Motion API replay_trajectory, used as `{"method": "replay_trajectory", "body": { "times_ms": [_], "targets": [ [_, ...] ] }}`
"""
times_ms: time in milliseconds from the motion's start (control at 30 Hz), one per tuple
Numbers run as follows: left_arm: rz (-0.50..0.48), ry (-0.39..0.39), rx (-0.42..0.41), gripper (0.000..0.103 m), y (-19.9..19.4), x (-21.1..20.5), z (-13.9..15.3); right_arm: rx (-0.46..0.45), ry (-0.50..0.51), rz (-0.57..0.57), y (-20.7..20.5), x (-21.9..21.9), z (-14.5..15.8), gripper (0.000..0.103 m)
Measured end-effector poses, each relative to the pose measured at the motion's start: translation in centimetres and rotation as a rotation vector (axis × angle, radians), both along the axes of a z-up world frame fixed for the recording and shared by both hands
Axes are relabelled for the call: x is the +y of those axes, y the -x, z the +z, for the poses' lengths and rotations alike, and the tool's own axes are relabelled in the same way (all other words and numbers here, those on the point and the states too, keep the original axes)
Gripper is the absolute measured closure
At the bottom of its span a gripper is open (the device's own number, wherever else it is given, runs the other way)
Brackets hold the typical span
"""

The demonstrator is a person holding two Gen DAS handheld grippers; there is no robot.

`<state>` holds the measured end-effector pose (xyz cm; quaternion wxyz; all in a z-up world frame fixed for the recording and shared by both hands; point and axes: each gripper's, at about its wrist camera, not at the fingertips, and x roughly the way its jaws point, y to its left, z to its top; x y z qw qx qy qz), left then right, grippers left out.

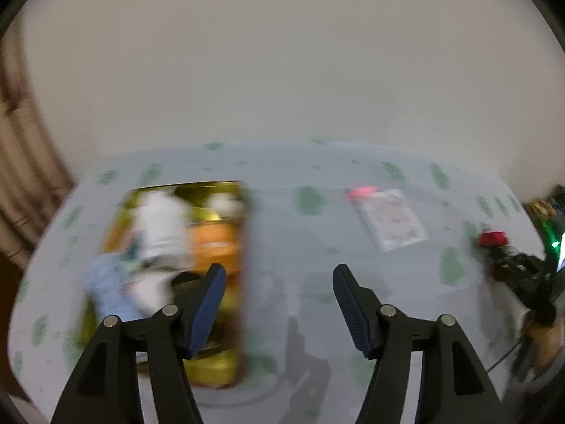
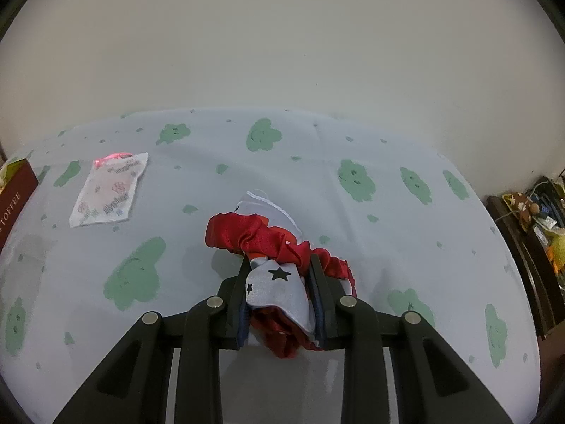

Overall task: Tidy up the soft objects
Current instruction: 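Grasp the pink-tagged sachet with left gripper while right holds star sock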

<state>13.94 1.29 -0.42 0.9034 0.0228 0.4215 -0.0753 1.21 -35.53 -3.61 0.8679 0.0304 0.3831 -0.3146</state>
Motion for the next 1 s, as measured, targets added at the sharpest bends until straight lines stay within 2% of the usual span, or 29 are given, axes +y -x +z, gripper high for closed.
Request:
{"method": "replay_trajectory", "body": {
  "times_ms": [67, 167, 367, 467, 800, 1000],
  "targets": [
    [-0.067, 0.046, 0.077, 0.038, -2.1, -2.7, -0.9, -0.005, -0.007, 0.01, 0.1, 0.0, -0.4, 0.078],
    [-0.101, 0.112, 0.174, 0.038, -4.8, -6.2, -2.5, -0.006, -0.005, 0.032, 0.0, 0.3, -0.4, 0.078],
    [-0.104, 0.168, 0.304, 0.038, -9.6, -11.5, -5.5, -0.006, -0.036, 0.05, 0.2, 0.2, -0.6, 0.078],
    [-0.084, 0.175, 0.338, 0.038, -11.3, -12.5, -6.5, -0.014, -0.07, 0.058, 0.2, -0.1, -0.7, 0.077],
    [-0.04, 0.1, 0.355, 0.038, -14.9, -15.4, -8.8, -0.02, -0.115, 0.074, 0.1, -0.5, -0.9, 0.076],
    [-0.011, 0.029, 0.288, 0.034, -15.1, -16.6, -9.8, -0.035, -0.145, 0.078, 0.3, -1.0, -0.8, 0.076]
  ]
}}
